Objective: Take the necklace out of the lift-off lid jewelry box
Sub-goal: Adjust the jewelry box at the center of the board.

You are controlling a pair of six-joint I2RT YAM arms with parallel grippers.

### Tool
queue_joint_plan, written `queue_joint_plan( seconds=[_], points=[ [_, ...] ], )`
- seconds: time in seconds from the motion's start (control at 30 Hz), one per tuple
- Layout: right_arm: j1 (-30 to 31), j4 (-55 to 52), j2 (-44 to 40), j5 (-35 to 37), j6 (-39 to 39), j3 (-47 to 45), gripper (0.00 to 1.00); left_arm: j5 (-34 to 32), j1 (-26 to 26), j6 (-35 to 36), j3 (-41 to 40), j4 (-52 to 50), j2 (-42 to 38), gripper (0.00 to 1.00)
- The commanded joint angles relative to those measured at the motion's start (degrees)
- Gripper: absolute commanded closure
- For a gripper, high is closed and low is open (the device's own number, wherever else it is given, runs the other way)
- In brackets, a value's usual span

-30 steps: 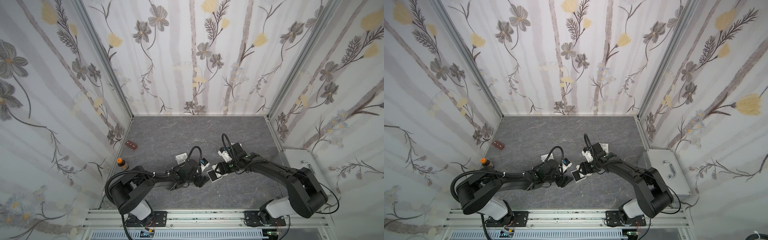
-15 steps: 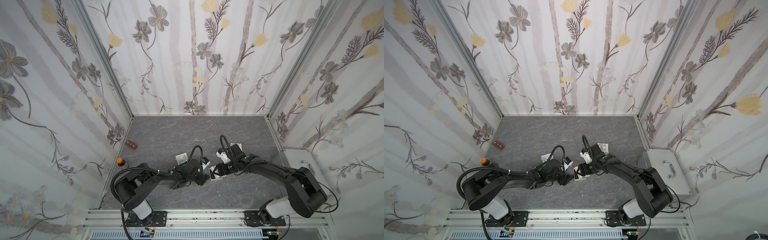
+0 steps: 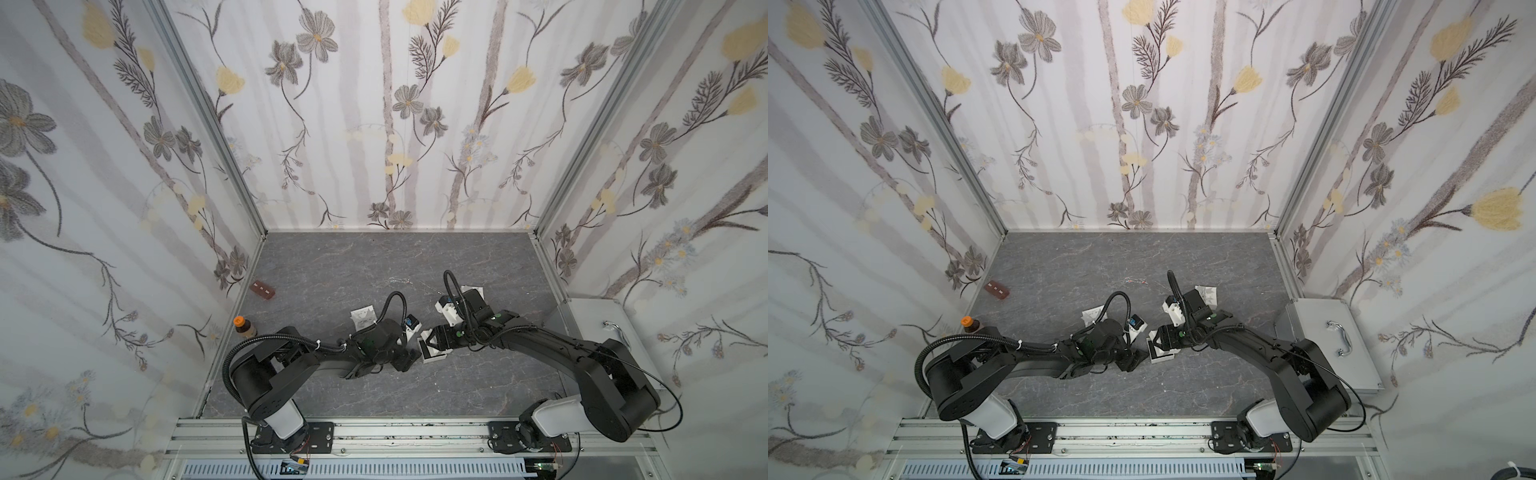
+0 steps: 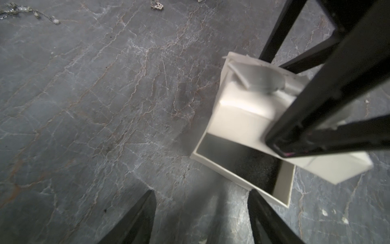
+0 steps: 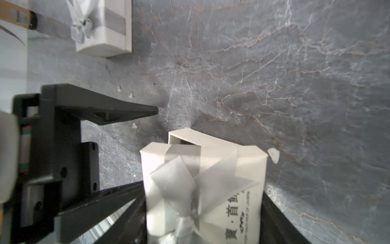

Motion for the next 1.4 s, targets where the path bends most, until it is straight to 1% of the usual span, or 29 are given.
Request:
queue_joint_plan(
  seconds=[0.0, 0.13, 0.33, 0.73, 0.87, 1.0, 1.13, 1.37],
  points=[
    [0.06, 2.98, -2.04, 1.94, 3.51, -1.21, 0.31, 0.25, -0.26, -0.66, 0.03, 2.39, 0.41, 0.30],
    [0.18, 2.87, -3.59, 2.14, 3.99, -1.99, 0.31, 0.30, -0.41, -0.73, 0.31, 2.74, 1.16, 0.30],
    [0.23, 3.69, -2.33, 1.99, 2.27, -2.54, 0.31, -0.33, -0.49, -1.00, 0.34, 3.46, 1.99, 0.30],
    [0.23, 2.40, 0.17, 4.19, -1.15, 0.13, 0.31, -5.84, -0.49, -1.06, 0.98, 2.75, 1.99, 0.30],
    [0.23, 1.87, 0.57, 3.73, -1.62, 0.28, 0.31, -5.89, -0.51, -1.20, 1.81, 2.39, 2.38, 0.30],
    [0.24, 1.91, 0.70, 2.93, -0.48, 0.02, 0.31, -5.18, -0.51, -1.26, 2.06, 2.32, 2.00, 0.30],
    [0.30, 1.71, -1.05, 3.51, 1.18, -0.47, 0.31, -4.85, -0.55, -1.49, 1.60, 2.33, 1.54, 0.30],
    [0.41, 2.39, -3.51, 5.07, 6.75, -2.23, 0.31, -4.42, -0.52, -1.70, 0.48, 2.44, 0.60, 0.30]
  ],
)
